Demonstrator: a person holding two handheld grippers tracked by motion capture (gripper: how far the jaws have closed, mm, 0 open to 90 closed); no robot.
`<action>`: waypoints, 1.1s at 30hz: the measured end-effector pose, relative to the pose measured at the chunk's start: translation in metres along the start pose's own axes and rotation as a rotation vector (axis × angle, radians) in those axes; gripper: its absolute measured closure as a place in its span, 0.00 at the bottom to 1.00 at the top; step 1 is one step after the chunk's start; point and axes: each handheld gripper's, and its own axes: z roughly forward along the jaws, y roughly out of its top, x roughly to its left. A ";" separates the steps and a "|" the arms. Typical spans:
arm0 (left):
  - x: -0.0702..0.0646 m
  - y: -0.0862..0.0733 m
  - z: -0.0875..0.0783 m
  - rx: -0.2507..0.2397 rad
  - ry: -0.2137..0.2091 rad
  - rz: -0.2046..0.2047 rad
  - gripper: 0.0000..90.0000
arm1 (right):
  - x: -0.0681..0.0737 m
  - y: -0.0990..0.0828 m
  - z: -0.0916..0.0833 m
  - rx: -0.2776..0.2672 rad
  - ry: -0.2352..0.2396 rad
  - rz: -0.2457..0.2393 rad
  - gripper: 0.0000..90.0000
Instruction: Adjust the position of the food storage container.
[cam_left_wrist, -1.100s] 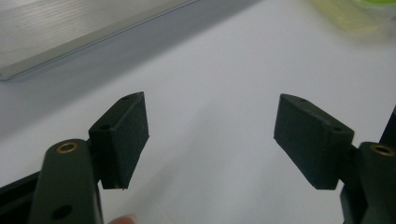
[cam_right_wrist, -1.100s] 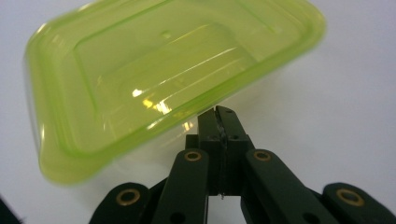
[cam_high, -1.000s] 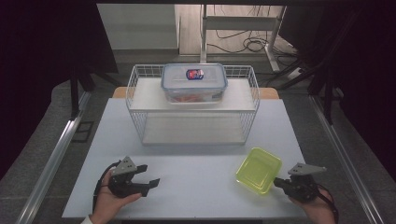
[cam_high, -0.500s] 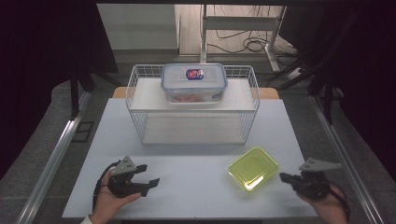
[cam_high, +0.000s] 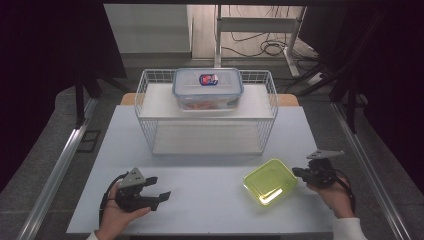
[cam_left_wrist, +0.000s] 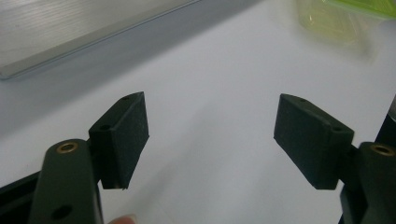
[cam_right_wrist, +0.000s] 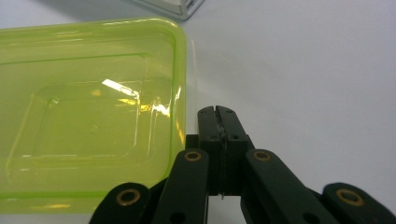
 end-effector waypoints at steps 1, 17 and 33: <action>0.000 0.000 0.000 0.000 0.000 0.000 0.29 | 0.001 0.000 -0.001 -0.001 0.001 -0.002 0.99; 0.000 0.000 0.000 0.000 0.005 -0.002 0.29 | 0.058 -0.011 -0.005 0.022 0.041 -0.089 0.99; 0.000 0.000 0.000 0.006 0.007 -0.002 0.29 | 0.111 -0.008 0.001 0.047 0.095 -0.145 0.99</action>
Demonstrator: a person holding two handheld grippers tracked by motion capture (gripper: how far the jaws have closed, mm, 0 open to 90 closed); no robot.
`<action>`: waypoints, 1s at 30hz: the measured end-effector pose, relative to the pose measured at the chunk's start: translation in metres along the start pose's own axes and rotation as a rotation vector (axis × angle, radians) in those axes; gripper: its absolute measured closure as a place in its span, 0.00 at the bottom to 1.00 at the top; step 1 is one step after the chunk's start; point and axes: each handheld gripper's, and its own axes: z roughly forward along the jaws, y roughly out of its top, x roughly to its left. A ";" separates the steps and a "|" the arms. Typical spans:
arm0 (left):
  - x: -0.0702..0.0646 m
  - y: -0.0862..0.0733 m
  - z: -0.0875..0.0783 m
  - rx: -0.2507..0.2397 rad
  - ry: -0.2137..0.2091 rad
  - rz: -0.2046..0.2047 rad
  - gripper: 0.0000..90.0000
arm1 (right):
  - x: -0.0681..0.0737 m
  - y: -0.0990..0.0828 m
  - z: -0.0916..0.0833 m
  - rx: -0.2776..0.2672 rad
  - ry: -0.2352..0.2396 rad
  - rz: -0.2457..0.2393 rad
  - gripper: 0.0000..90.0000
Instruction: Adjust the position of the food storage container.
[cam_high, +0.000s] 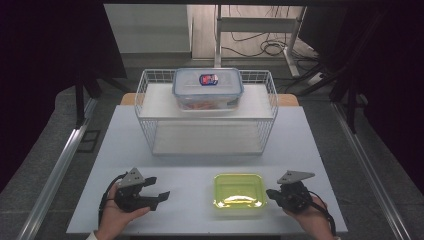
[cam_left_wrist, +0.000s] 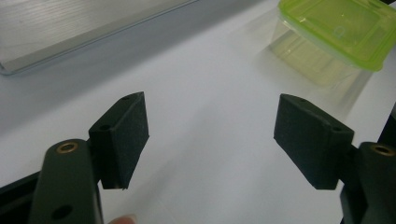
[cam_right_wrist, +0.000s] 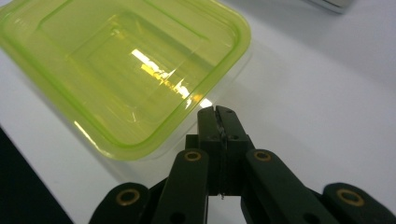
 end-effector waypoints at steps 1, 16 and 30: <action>0.000 0.000 0.001 0.002 -0.001 0.000 0.29 | 0.007 0.004 0.003 -0.001 0.010 -0.013 0.99; 0.000 0.000 0.001 0.006 -0.004 -0.002 0.29 | 0.047 0.039 0.038 -0.027 0.064 -0.110 0.99; -0.001 -0.001 0.001 0.006 -0.008 -0.010 0.29 | 0.042 0.033 0.045 -0.058 0.079 -0.092 0.99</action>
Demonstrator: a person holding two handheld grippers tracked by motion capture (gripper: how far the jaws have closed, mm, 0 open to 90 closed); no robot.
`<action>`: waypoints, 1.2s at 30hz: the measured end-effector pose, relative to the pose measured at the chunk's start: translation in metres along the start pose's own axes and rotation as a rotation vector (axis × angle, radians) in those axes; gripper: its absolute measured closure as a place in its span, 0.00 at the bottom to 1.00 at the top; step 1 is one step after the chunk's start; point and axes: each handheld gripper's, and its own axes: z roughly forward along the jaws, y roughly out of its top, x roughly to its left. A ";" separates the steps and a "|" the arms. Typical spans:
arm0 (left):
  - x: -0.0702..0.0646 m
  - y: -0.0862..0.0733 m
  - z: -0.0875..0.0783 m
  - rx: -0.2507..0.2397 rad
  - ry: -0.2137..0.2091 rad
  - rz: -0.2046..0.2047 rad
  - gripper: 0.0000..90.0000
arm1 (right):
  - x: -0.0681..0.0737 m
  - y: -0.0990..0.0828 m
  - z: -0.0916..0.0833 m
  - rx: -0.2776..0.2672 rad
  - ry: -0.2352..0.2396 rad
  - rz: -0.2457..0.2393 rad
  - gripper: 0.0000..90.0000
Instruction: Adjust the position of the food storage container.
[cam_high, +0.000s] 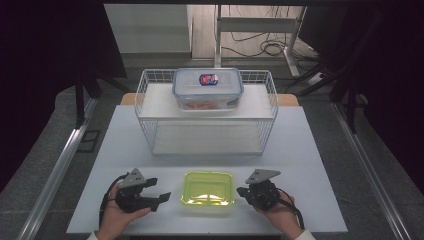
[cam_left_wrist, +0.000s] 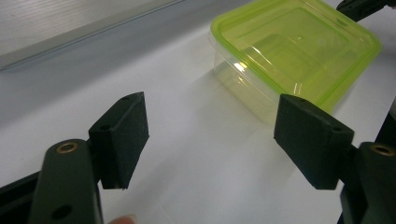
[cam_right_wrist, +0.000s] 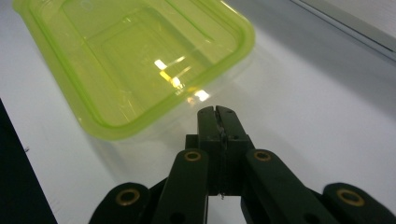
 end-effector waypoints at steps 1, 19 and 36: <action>0.000 0.000 -0.001 -0.003 -0.003 -0.007 0.29 | -0.004 -0.004 -0.005 -0.013 -0.004 0.019 0.99; -0.007 0.005 -0.002 -0.024 -0.072 -0.073 0.28 | -0.024 -0.026 -0.019 -0.217 0.127 0.203 0.67; -0.008 0.008 0.004 -0.023 -0.140 -0.146 0.28 | -0.022 -0.023 -0.016 -0.220 0.150 0.236 0.49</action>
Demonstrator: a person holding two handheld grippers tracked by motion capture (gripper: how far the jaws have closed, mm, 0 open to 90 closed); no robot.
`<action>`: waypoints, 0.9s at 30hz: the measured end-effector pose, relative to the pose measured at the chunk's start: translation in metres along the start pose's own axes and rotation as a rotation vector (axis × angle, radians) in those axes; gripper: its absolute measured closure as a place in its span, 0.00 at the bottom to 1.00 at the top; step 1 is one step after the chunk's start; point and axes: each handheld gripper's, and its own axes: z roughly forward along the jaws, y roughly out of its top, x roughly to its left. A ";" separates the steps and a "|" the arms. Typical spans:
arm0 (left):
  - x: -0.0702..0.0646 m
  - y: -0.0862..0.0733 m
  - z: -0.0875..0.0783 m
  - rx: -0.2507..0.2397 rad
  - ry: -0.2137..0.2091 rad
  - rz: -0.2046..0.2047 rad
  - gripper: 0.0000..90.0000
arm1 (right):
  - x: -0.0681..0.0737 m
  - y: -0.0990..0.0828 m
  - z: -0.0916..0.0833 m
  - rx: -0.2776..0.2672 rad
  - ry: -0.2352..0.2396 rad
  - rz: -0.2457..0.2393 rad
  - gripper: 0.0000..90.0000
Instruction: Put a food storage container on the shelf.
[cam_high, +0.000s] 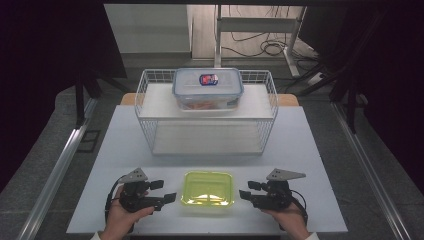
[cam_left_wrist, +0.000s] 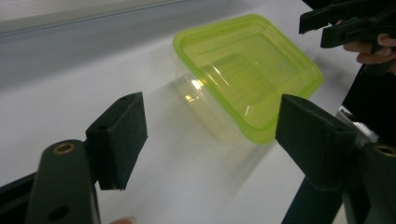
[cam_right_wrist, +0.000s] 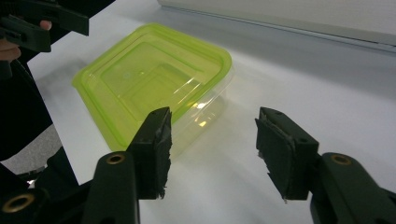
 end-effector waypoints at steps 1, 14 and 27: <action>0.000 0.001 0.001 -0.003 -0.014 -0.015 0.28 | 0.000 0.001 0.001 0.000 0.009 0.011 0.47; 0.003 0.004 0.017 0.013 -0.081 -0.099 0.28 | 0.003 0.005 0.009 0.005 0.031 0.055 0.45; 0.013 0.008 0.044 0.051 -0.132 -0.188 0.39 | 0.005 0.008 0.027 0.041 0.049 0.112 0.46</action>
